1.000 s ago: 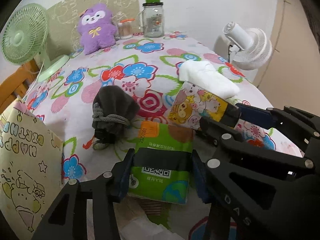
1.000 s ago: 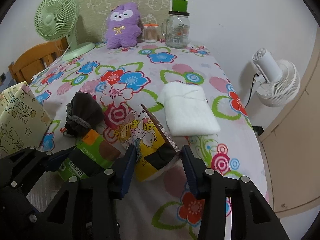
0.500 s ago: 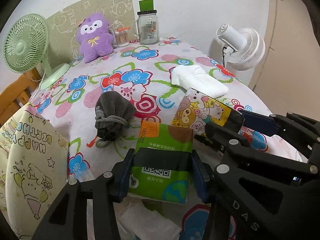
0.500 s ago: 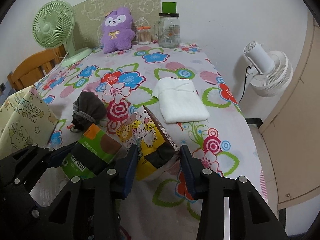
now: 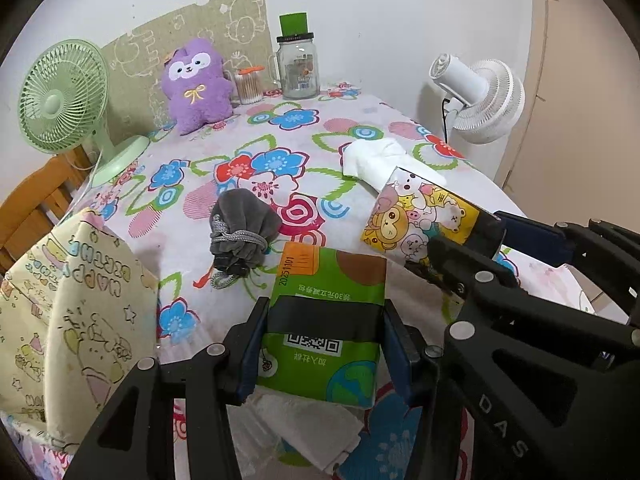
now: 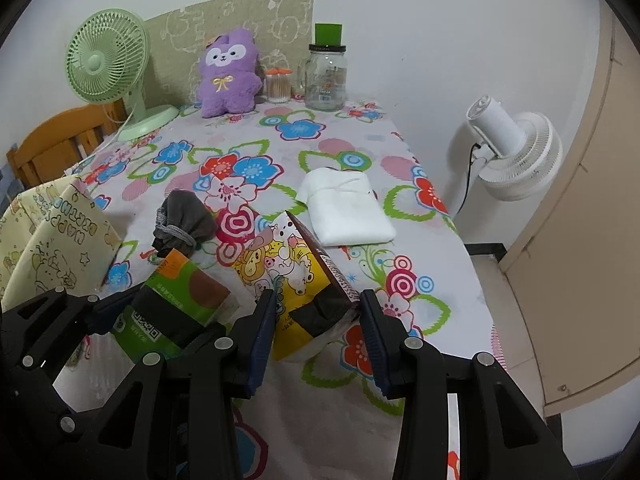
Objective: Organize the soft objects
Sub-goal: 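Grasp the green tissue pack with the left gripper while the right gripper holds the snack pack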
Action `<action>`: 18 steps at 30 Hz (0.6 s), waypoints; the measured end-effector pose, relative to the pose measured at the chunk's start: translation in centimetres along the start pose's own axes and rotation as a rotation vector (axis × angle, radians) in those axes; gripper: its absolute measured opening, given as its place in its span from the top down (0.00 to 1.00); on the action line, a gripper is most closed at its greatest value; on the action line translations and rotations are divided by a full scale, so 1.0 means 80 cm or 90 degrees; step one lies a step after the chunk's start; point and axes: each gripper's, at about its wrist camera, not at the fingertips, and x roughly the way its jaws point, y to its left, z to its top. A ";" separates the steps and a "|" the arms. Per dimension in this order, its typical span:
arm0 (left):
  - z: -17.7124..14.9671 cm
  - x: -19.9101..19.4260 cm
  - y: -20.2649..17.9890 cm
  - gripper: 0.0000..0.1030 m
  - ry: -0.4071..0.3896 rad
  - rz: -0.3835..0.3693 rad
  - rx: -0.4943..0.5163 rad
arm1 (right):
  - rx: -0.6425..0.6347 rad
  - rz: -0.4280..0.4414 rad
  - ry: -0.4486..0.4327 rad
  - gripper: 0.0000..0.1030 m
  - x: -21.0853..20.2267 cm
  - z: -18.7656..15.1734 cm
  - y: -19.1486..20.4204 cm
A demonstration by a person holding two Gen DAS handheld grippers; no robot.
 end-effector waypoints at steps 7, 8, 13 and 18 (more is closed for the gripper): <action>-0.001 -0.024 0.000 0.47 -0.016 0.003 0.004 | 0.002 -0.005 -0.017 0.56 -0.025 -0.001 0.003; -0.001 -0.026 0.000 0.47 -0.016 0.003 0.004 | 0.002 -0.007 -0.019 0.56 -0.028 -0.001 0.003; -0.003 -0.043 -0.002 0.47 -0.027 0.004 0.010 | 0.006 -0.014 -0.030 0.56 -0.048 -0.001 0.005; -0.001 -0.061 -0.003 0.47 -0.039 0.003 0.014 | 0.011 -0.016 -0.041 0.56 -0.066 -0.001 0.005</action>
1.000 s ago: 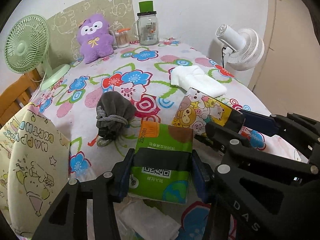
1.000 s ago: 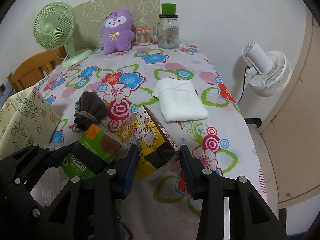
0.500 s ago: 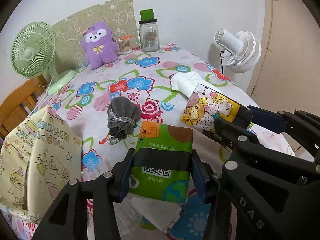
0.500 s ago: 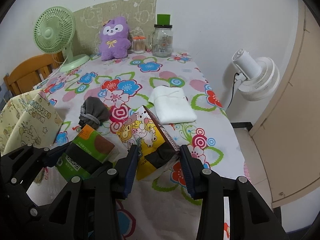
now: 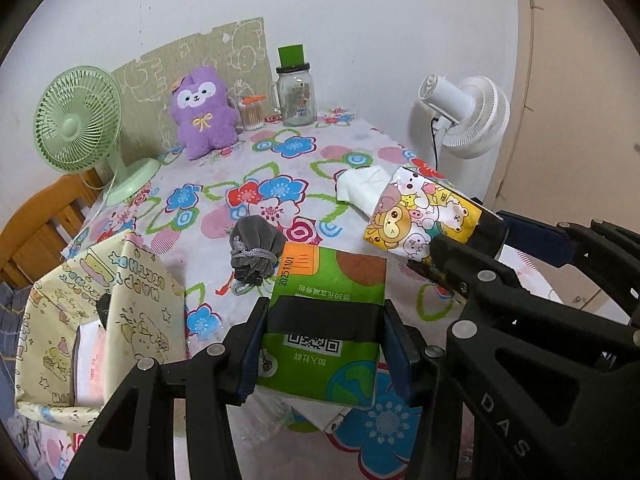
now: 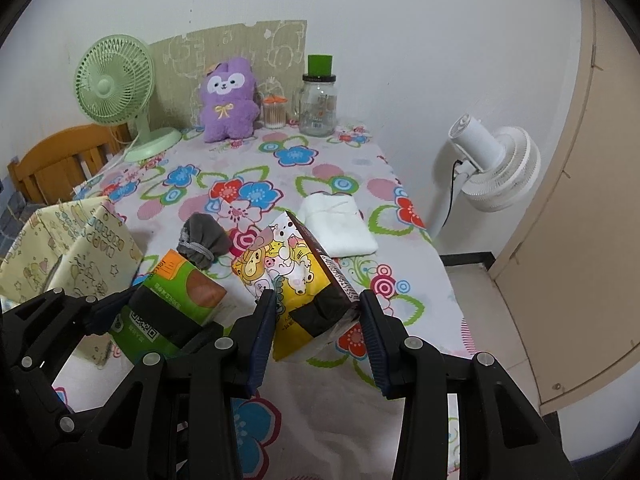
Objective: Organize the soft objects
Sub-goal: 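Grasp the green tissue pack with the left gripper while the right gripper holds the snack pack, then carry the green tissue pack and yellow snack pack over the yellow fabric box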
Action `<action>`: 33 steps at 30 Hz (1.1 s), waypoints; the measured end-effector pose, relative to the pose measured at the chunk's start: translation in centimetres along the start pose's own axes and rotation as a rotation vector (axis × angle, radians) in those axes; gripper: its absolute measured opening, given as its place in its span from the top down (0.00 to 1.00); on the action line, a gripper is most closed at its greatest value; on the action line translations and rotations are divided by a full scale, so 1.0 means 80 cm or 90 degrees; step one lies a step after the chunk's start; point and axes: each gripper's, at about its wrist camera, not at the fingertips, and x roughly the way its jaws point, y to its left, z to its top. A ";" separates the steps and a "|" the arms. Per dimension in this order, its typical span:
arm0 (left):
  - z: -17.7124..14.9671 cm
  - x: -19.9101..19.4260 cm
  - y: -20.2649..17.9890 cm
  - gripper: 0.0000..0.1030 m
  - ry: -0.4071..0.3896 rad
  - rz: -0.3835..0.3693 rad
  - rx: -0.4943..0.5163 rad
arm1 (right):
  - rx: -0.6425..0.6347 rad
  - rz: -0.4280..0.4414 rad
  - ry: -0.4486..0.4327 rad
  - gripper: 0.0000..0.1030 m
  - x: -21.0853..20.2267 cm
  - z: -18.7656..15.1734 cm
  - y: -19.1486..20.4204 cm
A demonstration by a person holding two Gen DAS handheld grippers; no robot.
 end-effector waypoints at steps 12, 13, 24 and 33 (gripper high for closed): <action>0.006 -0.040 0.004 0.47 -0.021 0.008 0.008 | 0.005 -0.001 -0.024 0.56 -0.042 0.008 0.009; 0.006 -0.043 0.005 0.47 -0.022 0.009 0.008 | 0.005 -0.001 -0.025 0.56 -0.044 0.009 0.010; 0.014 -0.075 0.018 0.47 -0.046 0.009 0.010 | 0.012 -0.008 -0.044 0.56 -0.077 0.022 0.021; 0.024 -0.103 0.038 0.47 -0.077 0.008 0.005 | 0.009 -0.004 -0.068 0.56 -0.100 0.040 0.040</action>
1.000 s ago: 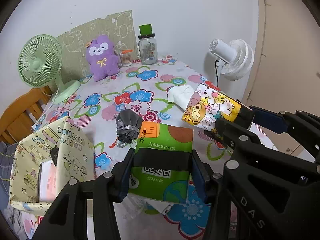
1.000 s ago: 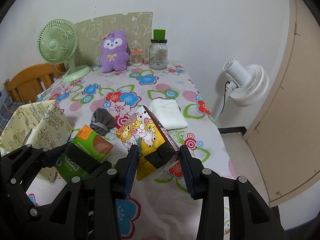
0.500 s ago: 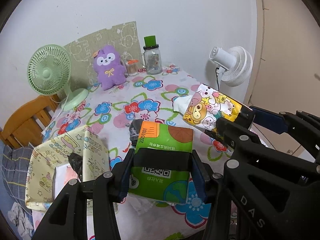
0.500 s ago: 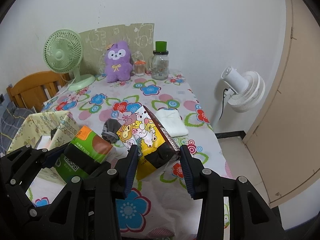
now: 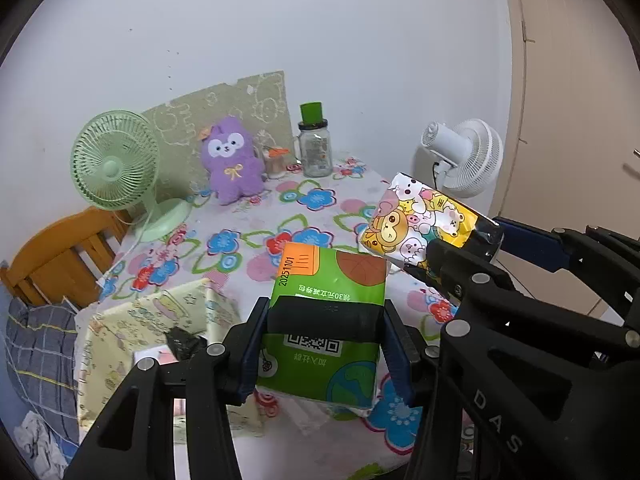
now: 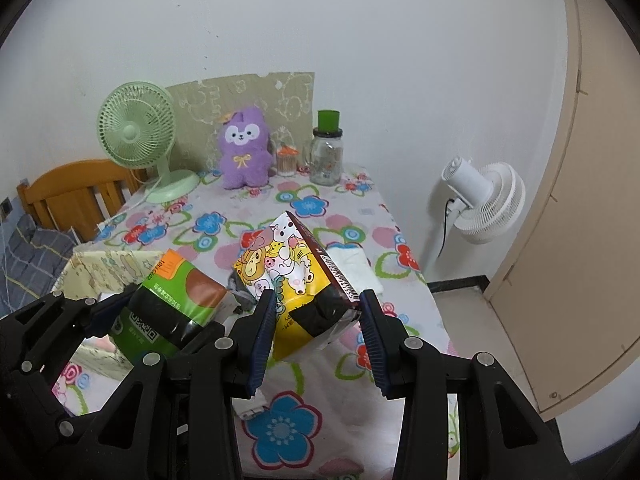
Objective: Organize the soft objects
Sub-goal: 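Carry the green tissue pack and yellow snack pack over the yellow fabric box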
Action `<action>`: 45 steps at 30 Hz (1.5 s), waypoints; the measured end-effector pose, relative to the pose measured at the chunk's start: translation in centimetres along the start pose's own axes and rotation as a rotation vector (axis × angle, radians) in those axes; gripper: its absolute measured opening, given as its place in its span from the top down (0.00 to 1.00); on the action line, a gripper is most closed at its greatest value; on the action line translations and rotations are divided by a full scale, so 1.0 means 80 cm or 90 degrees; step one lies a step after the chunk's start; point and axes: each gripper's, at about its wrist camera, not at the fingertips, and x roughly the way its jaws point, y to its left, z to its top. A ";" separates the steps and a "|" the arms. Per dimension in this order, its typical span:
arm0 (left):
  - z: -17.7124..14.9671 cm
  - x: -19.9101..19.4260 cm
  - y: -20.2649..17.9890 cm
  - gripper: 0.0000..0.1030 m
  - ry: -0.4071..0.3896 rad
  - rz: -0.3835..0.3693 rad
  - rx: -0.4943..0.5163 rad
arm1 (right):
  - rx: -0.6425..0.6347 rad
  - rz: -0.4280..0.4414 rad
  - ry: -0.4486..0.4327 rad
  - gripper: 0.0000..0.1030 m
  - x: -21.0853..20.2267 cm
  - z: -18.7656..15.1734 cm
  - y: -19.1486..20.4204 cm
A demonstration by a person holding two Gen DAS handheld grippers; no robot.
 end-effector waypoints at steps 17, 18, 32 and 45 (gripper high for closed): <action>0.005 -0.030 0.071 0.47 -0.022 0.027 -0.018 | -0.038 0.052 -0.014 0.56 -0.006 0.034 0.075; 0.005 -0.030 0.076 0.47 -0.022 0.031 -0.020 | -0.038 0.056 -0.013 0.56 -0.005 0.034 0.080; -0.008 -0.020 0.147 0.47 -0.006 0.070 -0.051 | -0.068 0.100 -0.001 0.56 0.025 0.046 0.156; -0.038 0.017 0.199 0.47 0.047 0.084 -0.089 | -0.093 0.148 0.051 0.56 0.079 0.033 0.204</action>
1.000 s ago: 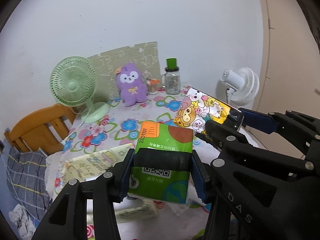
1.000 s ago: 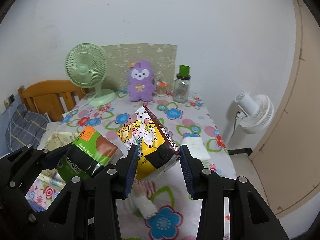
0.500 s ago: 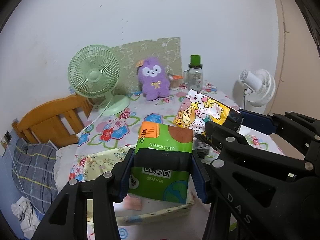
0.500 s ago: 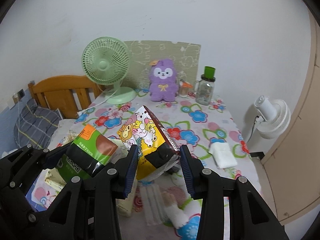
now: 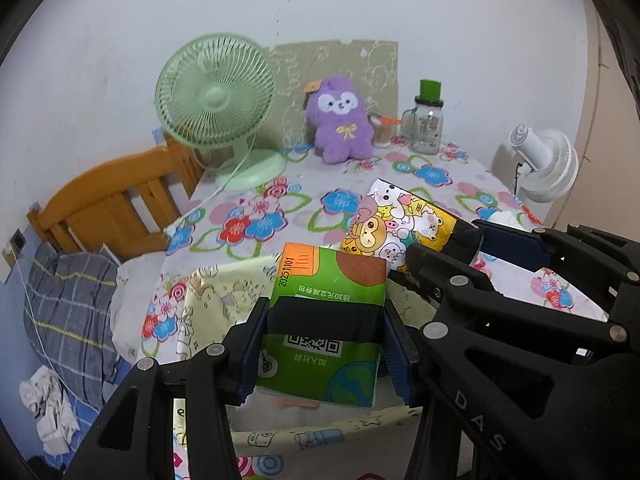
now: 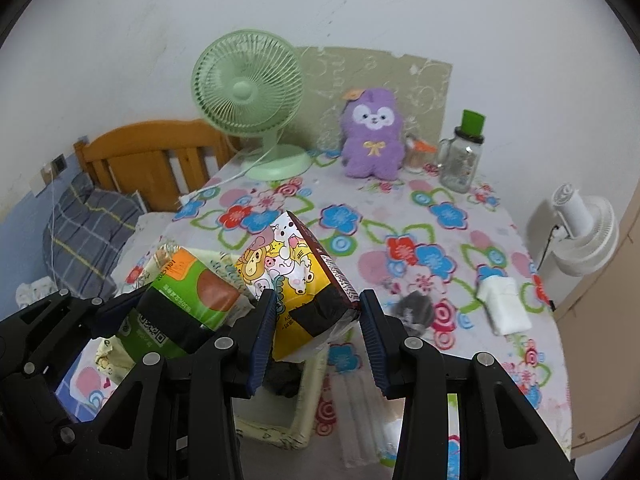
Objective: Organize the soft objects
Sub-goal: 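Carry the green tissue pack and yellow snack pack over the yellow fabric box, then lower both packs into the yellow box and open both grippers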
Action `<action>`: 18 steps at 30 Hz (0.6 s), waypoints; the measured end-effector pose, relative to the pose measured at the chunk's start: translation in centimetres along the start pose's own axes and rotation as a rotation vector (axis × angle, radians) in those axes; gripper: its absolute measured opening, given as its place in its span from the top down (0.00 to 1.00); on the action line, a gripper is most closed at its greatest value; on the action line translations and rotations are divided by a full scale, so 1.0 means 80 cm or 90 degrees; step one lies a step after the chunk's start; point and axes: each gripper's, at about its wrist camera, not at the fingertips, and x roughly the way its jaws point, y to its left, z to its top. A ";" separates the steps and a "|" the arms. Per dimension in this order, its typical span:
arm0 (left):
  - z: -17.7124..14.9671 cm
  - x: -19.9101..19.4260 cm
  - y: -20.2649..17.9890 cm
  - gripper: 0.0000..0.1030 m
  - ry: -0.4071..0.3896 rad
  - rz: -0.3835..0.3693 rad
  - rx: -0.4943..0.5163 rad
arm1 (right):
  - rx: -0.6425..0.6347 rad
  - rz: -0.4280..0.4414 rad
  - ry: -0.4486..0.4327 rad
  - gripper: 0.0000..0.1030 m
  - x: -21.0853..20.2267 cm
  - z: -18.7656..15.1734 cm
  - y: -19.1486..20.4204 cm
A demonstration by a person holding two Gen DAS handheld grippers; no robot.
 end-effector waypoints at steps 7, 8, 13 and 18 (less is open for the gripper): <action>-0.011 0.023 0.019 0.44 0.033 0.004 -0.033 | -0.009 0.025 0.025 0.56 0.023 -0.004 0.015; -0.012 0.025 0.021 0.44 0.034 0.004 -0.036 | -0.011 0.024 0.027 0.56 0.026 -0.005 0.016; -0.017 0.040 0.031 0.41 0.054 0.007 -0.049 | -0.012 0.037 0.044 0.56 0.040 -0.006 0.023; -0.020 0.052 0.038 0.21 0.074 0.007 -0.054 | -0.014 0.041 0.064 0.53 0.054 -0.008 0.027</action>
